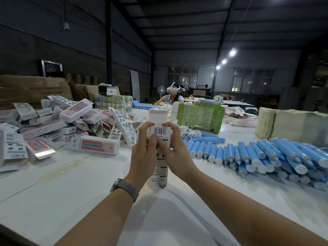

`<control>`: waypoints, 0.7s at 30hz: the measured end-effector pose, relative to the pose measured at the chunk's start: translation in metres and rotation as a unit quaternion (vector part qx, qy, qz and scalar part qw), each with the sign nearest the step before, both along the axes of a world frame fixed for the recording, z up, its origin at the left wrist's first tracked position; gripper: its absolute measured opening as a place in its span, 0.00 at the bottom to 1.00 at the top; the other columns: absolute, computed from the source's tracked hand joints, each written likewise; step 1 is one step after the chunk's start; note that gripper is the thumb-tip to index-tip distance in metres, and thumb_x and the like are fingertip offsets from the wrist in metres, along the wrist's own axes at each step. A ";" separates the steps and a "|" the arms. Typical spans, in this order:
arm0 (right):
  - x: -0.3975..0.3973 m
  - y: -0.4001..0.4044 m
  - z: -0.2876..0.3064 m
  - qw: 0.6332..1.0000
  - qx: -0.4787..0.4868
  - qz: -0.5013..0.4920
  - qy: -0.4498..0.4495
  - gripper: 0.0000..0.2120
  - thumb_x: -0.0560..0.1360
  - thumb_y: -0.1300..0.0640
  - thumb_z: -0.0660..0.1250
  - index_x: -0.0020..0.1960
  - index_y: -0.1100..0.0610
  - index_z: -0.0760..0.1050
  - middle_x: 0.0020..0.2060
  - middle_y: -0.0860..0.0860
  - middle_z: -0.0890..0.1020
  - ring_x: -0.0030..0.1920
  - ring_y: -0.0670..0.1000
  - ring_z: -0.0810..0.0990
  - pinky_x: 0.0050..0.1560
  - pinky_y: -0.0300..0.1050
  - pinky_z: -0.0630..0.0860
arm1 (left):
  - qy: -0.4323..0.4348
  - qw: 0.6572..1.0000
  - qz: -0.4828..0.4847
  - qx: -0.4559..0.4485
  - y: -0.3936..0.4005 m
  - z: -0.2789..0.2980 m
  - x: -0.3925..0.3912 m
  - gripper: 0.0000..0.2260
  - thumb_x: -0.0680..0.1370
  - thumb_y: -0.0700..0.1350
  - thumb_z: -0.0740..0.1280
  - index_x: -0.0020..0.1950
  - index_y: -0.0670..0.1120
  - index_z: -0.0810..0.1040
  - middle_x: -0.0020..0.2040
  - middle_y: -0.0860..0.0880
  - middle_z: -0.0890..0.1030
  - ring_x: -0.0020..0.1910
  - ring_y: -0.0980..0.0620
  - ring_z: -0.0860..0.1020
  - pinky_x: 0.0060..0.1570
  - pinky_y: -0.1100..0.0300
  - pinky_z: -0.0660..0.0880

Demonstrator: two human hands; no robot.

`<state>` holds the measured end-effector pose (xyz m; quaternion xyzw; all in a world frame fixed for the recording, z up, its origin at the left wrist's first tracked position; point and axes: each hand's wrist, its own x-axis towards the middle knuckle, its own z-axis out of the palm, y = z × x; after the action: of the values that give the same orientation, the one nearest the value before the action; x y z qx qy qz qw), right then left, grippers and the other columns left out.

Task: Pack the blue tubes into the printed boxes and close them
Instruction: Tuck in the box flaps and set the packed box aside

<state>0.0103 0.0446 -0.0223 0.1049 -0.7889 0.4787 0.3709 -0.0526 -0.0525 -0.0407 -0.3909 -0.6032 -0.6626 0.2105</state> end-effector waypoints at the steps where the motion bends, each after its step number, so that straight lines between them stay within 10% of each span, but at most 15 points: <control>1: 0.000 0.000 0.000 1.000 -0.004 0.003 0.002 0.17 0.80 0.55 0.63 0.61 0.36 0.64 0.49 0.52 0.83 0.46 0.57 0.83 0.49 0.63 0.79 | 0.003 1.000 -0.002 -0.002 0.000 0.000 -0.001 0.11 0.78 0.61 0.53 0.59 0.71 0.67 0.43 0.52 0.83 0.39 0.49 0.82 0.42 0.43 0.80; 7: -0.005 0.001 -0.002 1.000 -0.020 0.006 0.005 0.15 0.78 0.53 0.63 0.58 0.35 0.65 0.47 0.53 0.83 0.45 0.57 0.83 0.48 0.63 0.80 | 0.003 1.000 -0.010 -0.002 0.001 -0.001 -0.002 0.11 0.79 0.62 0.53 0.59 0.71 0.67 0.43 0.57 0.83 0.39 0.53 0.82 0.40 0.53 0.80; 14: -0.009 0.004 0.019 0.991 0.044 -0.107 0.072 0.04 0.80 0.54 0.63 0.48 0.50 0.75 0.44 0.42 0.78 0.44 0.41 0.76 0.44 0.43 0.74 | -0.028 0.999 -0.035 0.005 0.002 -0.001 -0.001 0.11 0.82 0.58 0.53 0.62 0.67 0.67 0.52 0.54 0.83 0.48 0.48 0.83 0.48 0.36 0.80; 21: -0.012 -0.005 0.022 0.994 -0.033 -0.074 0.079 0.06 0.78 0.61 0.67 0.46 0.51 0.78 0.52 0.43 0.79 0.53 0.44 0.79 0.51 0.51 0.81 | -0.032 0.999 -0.030 0.017 0.004 -0.001 -0.001 0.12 0.83 0.55 0.52 0.63 0.69 0.67 0.49 0.51 0.81 0.46 0.40 0.81 0.45 0.34 0.78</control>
<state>-0.0019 0.0396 -0.0006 0.0713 -0.7463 0.4661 0.4698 -0.0533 -0.0488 -0.0412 -0.3840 -0.5863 -0.6909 0.1776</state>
